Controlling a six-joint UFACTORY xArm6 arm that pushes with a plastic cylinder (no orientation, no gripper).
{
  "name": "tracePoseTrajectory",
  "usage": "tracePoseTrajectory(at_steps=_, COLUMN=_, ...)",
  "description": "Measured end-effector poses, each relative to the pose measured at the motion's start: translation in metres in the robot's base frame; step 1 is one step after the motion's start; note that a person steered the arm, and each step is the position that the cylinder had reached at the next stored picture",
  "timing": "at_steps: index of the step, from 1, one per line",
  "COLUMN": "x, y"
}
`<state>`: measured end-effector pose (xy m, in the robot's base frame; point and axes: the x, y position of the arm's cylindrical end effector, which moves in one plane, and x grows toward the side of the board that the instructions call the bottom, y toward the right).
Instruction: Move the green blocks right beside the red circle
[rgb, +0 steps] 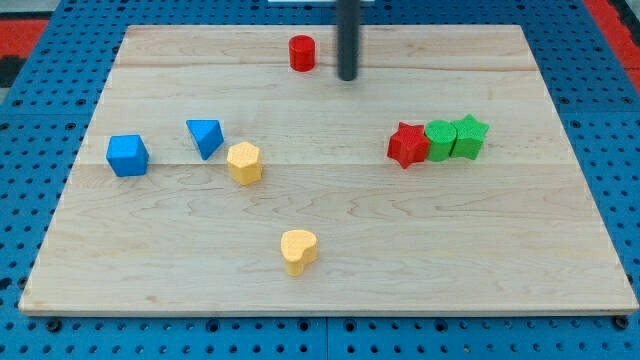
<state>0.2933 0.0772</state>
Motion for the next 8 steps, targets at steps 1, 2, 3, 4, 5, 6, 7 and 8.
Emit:
tracePoseTrajectory(at_steps=1, x=0.017, y=0.085)
tracePoseTrajectory(at_steps=2, x=0.088, y=0.143)
tracePoseTrajectory(at_steps=3, x=0.127, y=0.168)
tracePoseTrajectory(at_steps=4, x=0.134, y=0.131)
tracePoseTrajectory(at_steps=5, x=0.134, y=0.069)
tracePoseTrajectory(at_steps=6, x=0.134, y=0.026)
tracePoseTrajectory(at_steps=7, x=0.131, y=0.022)
tracePoseTrajectory(at_steps=8, x=0.133, y=0.025)
